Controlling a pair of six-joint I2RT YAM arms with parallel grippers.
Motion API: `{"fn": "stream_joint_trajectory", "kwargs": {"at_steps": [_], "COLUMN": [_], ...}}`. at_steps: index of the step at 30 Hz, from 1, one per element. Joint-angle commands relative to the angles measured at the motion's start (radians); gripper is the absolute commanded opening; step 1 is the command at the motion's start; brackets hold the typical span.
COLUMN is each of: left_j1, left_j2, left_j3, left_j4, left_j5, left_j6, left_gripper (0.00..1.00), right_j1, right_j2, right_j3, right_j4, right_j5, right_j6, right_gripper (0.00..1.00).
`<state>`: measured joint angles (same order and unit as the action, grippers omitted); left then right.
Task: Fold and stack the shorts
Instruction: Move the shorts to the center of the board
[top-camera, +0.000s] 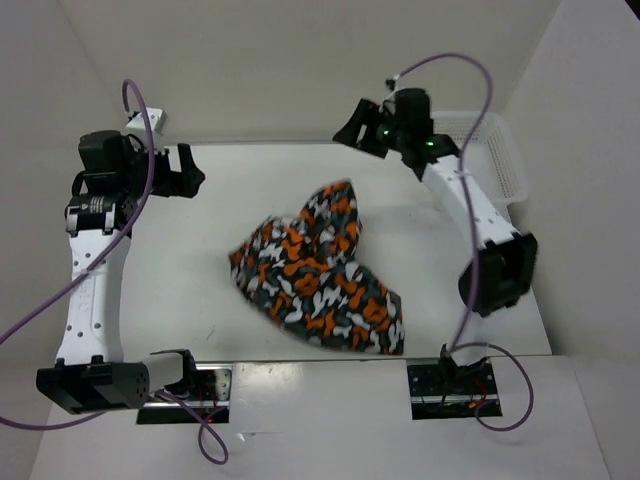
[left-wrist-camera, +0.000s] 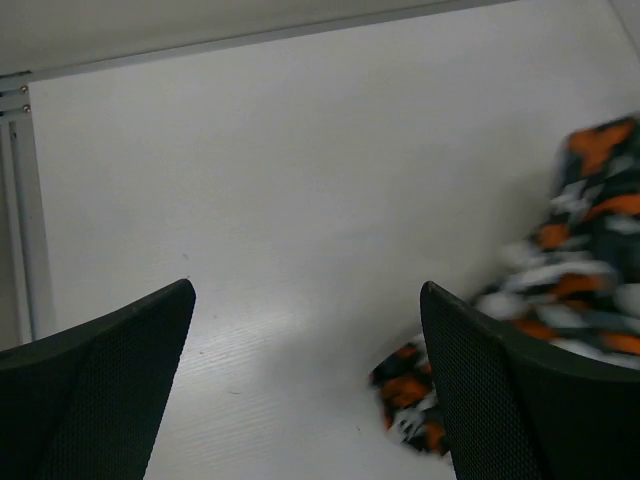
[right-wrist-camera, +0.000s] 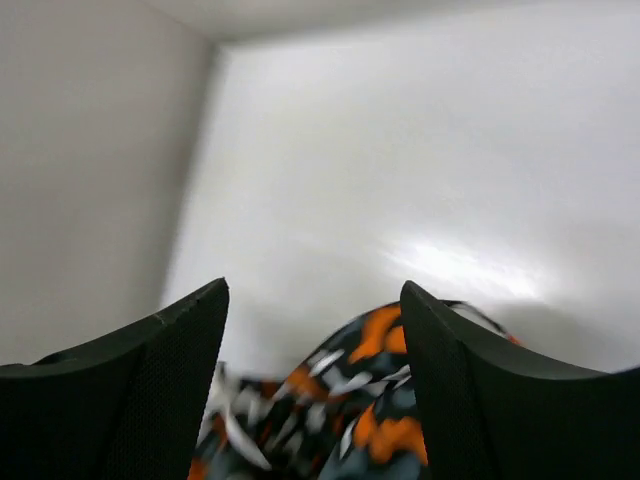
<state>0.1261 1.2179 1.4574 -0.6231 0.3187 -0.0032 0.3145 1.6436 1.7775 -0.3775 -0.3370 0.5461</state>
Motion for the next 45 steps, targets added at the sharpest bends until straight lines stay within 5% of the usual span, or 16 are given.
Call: {"fn": "stream_joint_trajectory", "kwargs": {"at_steps": [1,4,9,13,15,16,18,22,31,35,36,38,41,45], "left_j1": [-0.003,-0.003,-0.003,-0.028,-0.037,-0.037,-0.037,-0.046,-0.164,-0.204,-0.204,-0.204,-0.204,-0.184], "left_j2": [-0.004,-0.027,-0.089,-0.139,-0.167,-0.179,-0.199,-0.101,0.342,0.301,0.29,0.278,0.278,0.278], "left_j3": [-0.005,-0.066,-0.276,-0.524,-0.644,-0.684,-0.775,-0.827,-0.665,-0.602,-0.588,-0.53,-0.456,-0.395], "left_j4": [0.005,0.014,0.028,0.062,0.072,0.098,0.199,0.353,0.442,0.439,0.427,0.383,0.362,0.35], "left_j5": [0.063,0.088,0.161,0.184,0.148,0.137,0.137,0.207,0.296,0.267,0.248,0.238,0.227,0.227], "left_j6": [0.003,0.003,0.003,0.003,0.003,0.003,0.003,0.003,0.003,0.003,0.003,0.003,0.003,0.003], "left_gripper": [1.0,1.0,0.91,0.86,0.99,0.99,0.99,0.99,0.99,0.62,0.36,0.15,0.0,0.0], "right_j1": [-0.002,0.017,0.116,0.294,0.392,0.42,0.465,0.477,0.486,0.486,0.486,0.486,0.486,0.495], "right_j2": [0.157,0.006,-0.131,-0.186,-0.186,-0.186,-0.153,-0.133,-0.122,-0.215,-0.237,-0.277,-0.346,-0.393], "right_j3": [0.025,-0.13,-0.323,-0.456,-0.521,-0.538,-0.576,-0.586,-0.553,-0.637,-0.653,-0.7,-0.768,-0.848], "right_j4": [-0.156,-0.034,-0.067,-0.095,-0.095,-0.084,-0.061,-0.052,-0.126,-0.144,-0.144,-0.153,-0.153,-0.162], "right_j5": [0.058,0.094,0.255,0.36,0.371,0.371,0.34,0.345,0.469,0.492,0.492,0.477,0.425,0.353], "right_j6": [0.017,0.032,-0.003,-0.003,0.046,0.061,0.115,0.135,0.135,0.181,0.196,0.209,0.235,0.259], "right_gripper": [0.75,0.74,0.45,0.4,0.53,0.7,0.85,0.95,0.98,0.98,0.98,0.98,0.95,0.94]}}
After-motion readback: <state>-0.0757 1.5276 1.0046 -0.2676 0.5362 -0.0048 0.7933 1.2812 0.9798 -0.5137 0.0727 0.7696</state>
